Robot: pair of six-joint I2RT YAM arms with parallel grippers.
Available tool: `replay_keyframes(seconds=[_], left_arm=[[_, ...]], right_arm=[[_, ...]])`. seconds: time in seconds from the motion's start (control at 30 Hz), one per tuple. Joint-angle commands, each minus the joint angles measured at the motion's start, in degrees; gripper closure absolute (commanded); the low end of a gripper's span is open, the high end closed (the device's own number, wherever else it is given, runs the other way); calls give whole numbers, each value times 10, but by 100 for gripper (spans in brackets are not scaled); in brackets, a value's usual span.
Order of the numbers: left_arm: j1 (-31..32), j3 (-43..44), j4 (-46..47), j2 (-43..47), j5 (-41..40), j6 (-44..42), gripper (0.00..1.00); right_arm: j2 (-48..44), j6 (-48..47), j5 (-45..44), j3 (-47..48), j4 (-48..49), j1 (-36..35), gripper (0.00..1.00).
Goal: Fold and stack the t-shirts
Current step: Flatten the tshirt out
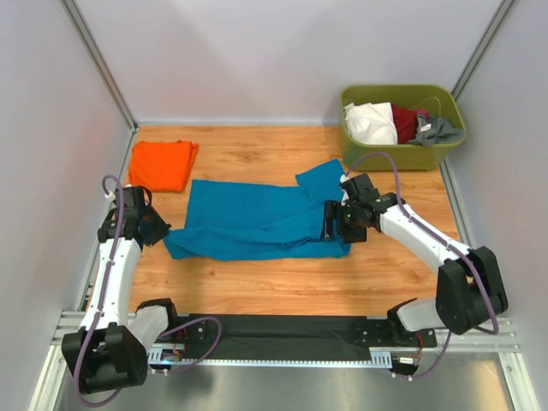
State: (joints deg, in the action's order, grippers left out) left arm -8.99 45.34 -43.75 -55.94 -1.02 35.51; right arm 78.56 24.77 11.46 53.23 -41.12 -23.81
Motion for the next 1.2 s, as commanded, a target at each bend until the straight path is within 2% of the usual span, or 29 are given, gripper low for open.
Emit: replay_keyframes(seconds=[0.0, 0.03, 0.1, 0.13, 0.2, 0.23, 0.33, 0.5, 0.53, 0.63, 0.7, 0.73, 0.83, 0.9, 1.0, 1.1, 1.17], left_arm=[[1, -2, 17, 0, 6, -10, 100], [2, -1, 17, 0, 7, -11, 100], [1, 2, 14, -1, 5, -12, 100], [2, 2, 13, 0, 4, -12, 100], [1, 4, 9, -2, -2, -12, 100], [1, 5, 9, -2, -2, -13, 100], [1, 5, 11, -6, -2, -13, 100], [1, 8, 18, -21, 0, -13, 100], [1, 9, 20, -23, 2, -14, 100], [1, 14, 24, -34, 5, -16, 100], [1, 19, 24, -39, 5, -18, 100], [1, 20, 24, -40, 4, -18, 100], [1, 24, 21, -38, 2, -22, 100], [1, 23, 19, -37, 1, -23, 100], [2, 19, 22, -37, 1, -21, 100], [1, 18, 25, -38, 5, -20, 100], [1, 19, 25, -40, 5, -20, 100]], right_arm=[[36, -18, 2, 4, 31, -6, 27], [45, -18, 7, 5, 32, -9, 37], [62, -20, 9, 5, 25, -16, 49], [62, -20, 8, 1, 24, -27, 61], [53, -12, 8, -17, 16, -42, 70], [47, -9, 8, -25, 12, -47, 82], [-4, 13, 9, -47, 0, -67, 93], [-79, 59, -10, -97, -28, -74, 92], [-84, 55, -16, -102, -29, -75, 87], [-62, 27, -10, -85, -72, -73, 82], [-28, 15, -14, -76, -99, -73, 72], [-20, 16, -15, -76, -99, -70, 60], [-22, 22, -27, -35, -106, -49, 35], [-26, 26, -22, -5, -101, -11, 29], [-26, 24, -20, 42, -78, 25, 30], [-6, -5, -24, 52, -42, 29, 33], [17, -21, -14, 42, -27, 29, 39]])
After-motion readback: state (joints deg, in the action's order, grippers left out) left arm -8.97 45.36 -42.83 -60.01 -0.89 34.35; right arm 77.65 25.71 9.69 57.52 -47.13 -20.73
